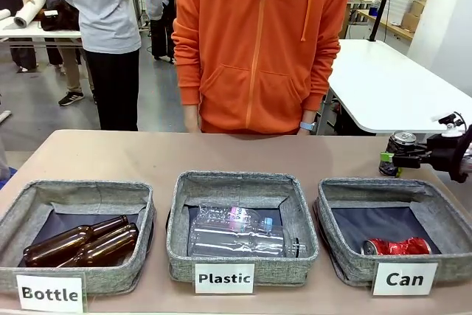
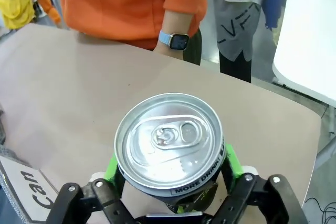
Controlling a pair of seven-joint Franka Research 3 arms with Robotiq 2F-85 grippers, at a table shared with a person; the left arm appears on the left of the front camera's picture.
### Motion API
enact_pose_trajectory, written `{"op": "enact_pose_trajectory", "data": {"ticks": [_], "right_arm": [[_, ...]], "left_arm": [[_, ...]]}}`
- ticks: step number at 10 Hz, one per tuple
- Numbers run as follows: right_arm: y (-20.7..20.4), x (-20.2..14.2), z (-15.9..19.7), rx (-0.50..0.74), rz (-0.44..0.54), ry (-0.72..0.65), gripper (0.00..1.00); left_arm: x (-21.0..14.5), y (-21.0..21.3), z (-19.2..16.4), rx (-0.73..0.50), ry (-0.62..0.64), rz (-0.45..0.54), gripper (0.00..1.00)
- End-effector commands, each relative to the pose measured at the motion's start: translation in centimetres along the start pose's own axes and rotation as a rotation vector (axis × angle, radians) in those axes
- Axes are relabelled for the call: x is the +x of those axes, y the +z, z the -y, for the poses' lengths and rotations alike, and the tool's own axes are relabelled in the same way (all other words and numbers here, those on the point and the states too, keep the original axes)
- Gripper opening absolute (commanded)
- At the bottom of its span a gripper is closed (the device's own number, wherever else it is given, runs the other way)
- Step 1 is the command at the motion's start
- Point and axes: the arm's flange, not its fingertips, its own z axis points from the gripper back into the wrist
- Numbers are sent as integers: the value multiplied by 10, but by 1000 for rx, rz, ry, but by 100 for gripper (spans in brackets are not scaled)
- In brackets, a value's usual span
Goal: Sort the can waste into the basket.
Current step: Pick up the can waste from the table and place it in the right Fabric basket.
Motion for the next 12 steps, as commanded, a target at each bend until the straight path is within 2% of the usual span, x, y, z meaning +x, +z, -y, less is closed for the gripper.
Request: {"op": "enact_pose_trajectory", "data": {"ticks": [1, 3, 4, 6, 9, 12], "right_arm": [[-8, -1, 5, -19, 27, 12, 0], [-8, 0, 7, -20, 33, 10, 0], [-8, 0, 7, -17, 33, 12, 19], [-9, -1, 8, 1, 16, 8, 0], [6, 8, 5, 12, 27, 21, 0], [54, 39, -5, 31, 24, 83, 0]], "left_arm": [[1, 1, 3, -14, 3, 5, 100], [1, 1, 3, -14, 3, 5, 100], [1, 1, 3, -14, 3, 5, 100], [1, 1, 3, -14, 3, 5, 100], [1, 1, 3, -14, 3, 5, 100], [1, 1, 3, -14, 3, 5, 100]]}}
